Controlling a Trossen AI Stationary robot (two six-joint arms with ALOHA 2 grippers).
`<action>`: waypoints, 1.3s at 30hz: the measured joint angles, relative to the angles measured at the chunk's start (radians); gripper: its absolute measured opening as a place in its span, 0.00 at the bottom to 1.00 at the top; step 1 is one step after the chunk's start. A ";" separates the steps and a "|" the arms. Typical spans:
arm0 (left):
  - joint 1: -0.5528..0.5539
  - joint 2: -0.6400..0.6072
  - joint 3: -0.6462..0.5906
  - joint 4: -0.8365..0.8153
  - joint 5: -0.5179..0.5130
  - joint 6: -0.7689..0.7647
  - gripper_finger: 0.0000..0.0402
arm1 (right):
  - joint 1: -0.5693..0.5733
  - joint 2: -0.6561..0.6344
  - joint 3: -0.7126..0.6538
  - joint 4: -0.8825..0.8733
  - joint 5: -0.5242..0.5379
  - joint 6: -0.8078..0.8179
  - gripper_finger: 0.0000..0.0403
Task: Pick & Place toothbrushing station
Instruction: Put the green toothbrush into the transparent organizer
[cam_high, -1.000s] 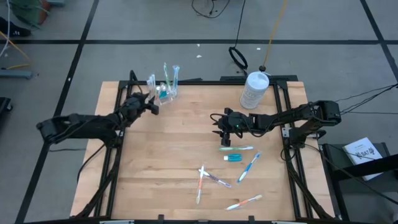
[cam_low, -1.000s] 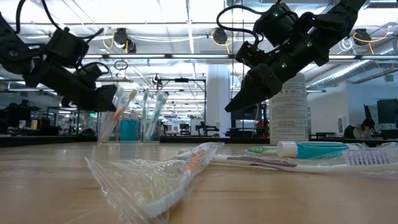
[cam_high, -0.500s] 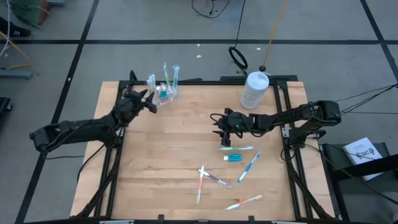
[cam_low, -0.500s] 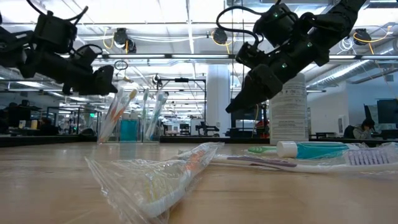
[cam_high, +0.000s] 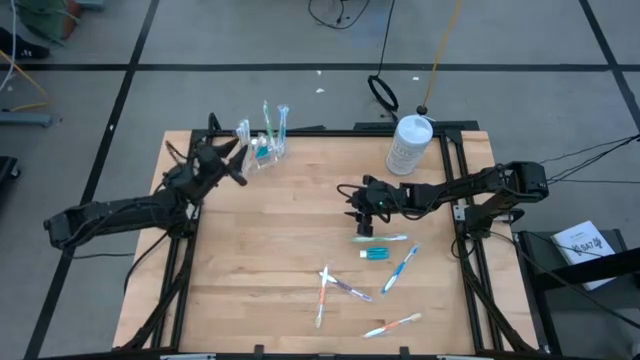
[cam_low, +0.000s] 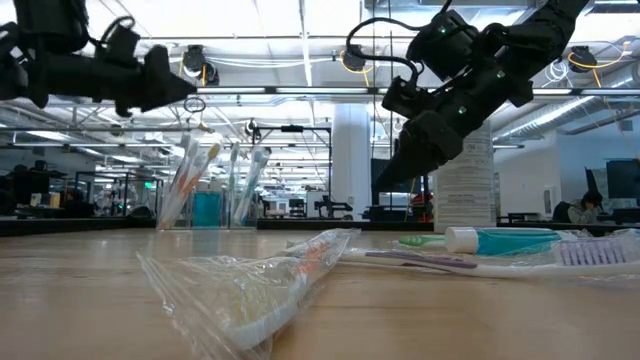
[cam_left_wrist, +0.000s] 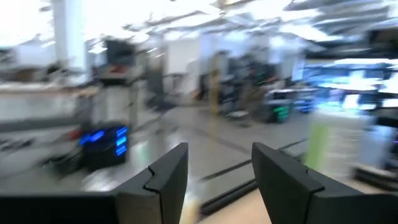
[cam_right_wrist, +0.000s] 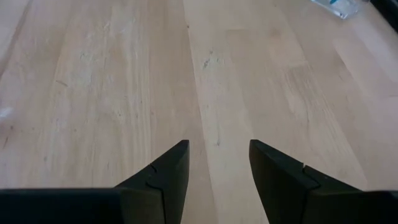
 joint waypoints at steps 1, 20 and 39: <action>-0.006 -0.003 0.000 0.013 0.030 0.011 0.46 | 0.000 0.000 0.000 -0.009 -0.006 0.000 0.40; -0.018 -0.001 0.000 0.035 0.008 0.085 0.46 | 0.087 -0.040 -0.001 -0.439 -0.151 0.005 0.40; -0.011 -0.001 0.000 -0.045 -0.009 0.003 0.46 | 0.203 -0.298 0.000 -0.897 -0.152 0.348 0.40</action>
